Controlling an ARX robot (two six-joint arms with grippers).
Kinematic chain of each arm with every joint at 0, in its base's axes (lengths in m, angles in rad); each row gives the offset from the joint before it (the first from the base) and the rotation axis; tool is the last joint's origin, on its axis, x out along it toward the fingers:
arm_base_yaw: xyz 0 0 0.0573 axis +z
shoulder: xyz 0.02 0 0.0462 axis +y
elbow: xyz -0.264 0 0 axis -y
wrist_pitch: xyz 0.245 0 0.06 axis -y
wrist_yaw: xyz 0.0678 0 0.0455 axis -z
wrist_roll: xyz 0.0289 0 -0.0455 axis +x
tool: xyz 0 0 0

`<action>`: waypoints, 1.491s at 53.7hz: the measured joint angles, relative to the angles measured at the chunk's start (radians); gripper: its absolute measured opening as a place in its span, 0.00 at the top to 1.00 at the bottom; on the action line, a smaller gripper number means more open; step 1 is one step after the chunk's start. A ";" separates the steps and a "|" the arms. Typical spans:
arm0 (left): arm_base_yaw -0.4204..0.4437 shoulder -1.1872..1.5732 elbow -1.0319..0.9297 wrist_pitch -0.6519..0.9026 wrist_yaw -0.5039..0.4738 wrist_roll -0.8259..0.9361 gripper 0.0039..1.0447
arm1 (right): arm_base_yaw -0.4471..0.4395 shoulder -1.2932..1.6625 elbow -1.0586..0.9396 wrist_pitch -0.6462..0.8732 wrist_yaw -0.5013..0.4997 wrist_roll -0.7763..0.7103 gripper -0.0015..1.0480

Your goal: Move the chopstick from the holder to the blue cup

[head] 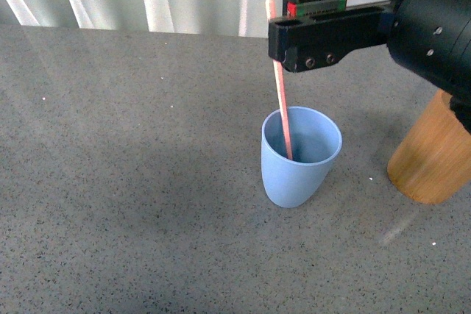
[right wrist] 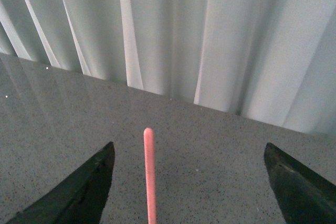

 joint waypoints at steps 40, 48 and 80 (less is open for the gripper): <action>0.000 0.000 0.000 0.000 0.000 0.000 0.06 | -0.417 -1.145 -0.256 -1.026 0.174 0.083 0.10; 0.000 0.000 0.000 0.000 -0.001 0.000 0.06 | -0.520 -1.242 -0.356 -0.815 -0.142 0.014 0.34; 0.000 0.000 0.000 0.000 0.000 0.000 0.06 | -0.528 -1.414 -0.455 -0.877 -0.154 -0.010 0.99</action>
